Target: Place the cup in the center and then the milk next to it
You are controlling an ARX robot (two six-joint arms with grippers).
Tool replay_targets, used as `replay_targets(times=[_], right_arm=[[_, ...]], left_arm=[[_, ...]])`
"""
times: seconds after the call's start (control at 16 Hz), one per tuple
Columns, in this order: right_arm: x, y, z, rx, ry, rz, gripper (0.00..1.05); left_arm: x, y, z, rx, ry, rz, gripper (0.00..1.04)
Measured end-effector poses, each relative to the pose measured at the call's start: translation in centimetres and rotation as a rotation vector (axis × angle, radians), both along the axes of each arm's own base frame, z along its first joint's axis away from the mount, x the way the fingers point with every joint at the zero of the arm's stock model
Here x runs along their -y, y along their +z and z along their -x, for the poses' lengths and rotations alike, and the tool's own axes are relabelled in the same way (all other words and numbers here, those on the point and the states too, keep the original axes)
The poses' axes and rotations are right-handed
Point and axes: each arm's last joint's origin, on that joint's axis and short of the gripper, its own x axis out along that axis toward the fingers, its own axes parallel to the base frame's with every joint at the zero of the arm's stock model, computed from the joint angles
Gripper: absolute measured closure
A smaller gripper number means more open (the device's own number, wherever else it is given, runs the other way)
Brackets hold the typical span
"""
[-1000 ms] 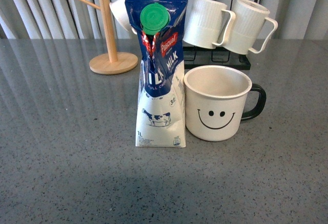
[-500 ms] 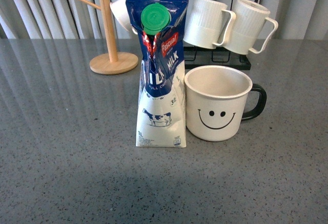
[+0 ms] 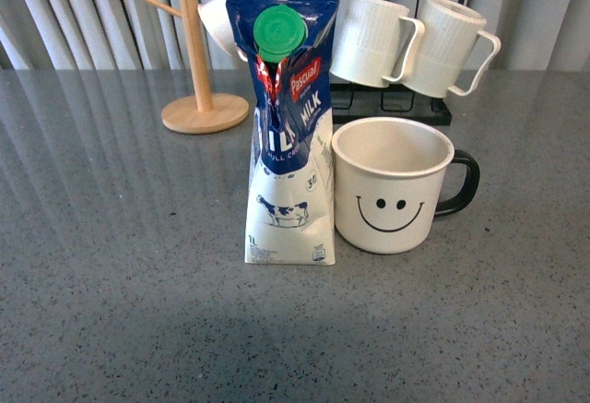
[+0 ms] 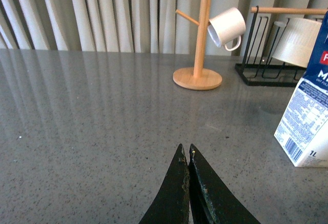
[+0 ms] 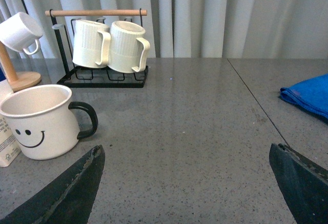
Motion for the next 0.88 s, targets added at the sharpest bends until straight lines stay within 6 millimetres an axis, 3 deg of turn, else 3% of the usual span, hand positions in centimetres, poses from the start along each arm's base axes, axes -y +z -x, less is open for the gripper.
replay_targets(times=[0.56, 0.88], right_arm=[[0.0, 0.0, 0.0, 0.0, 0.0, 0.0, 0.07], [0.0, 0.0, 0.0, 0.0, 0.0, 0.0, 0.07]], left_arm=[[0.0, 0.04, 0.0, 0.004, 0.0, 0.0, 1.04], [0.0, 0.04, 0.0, 0.004, 0.0, 0.0, 0.51]])
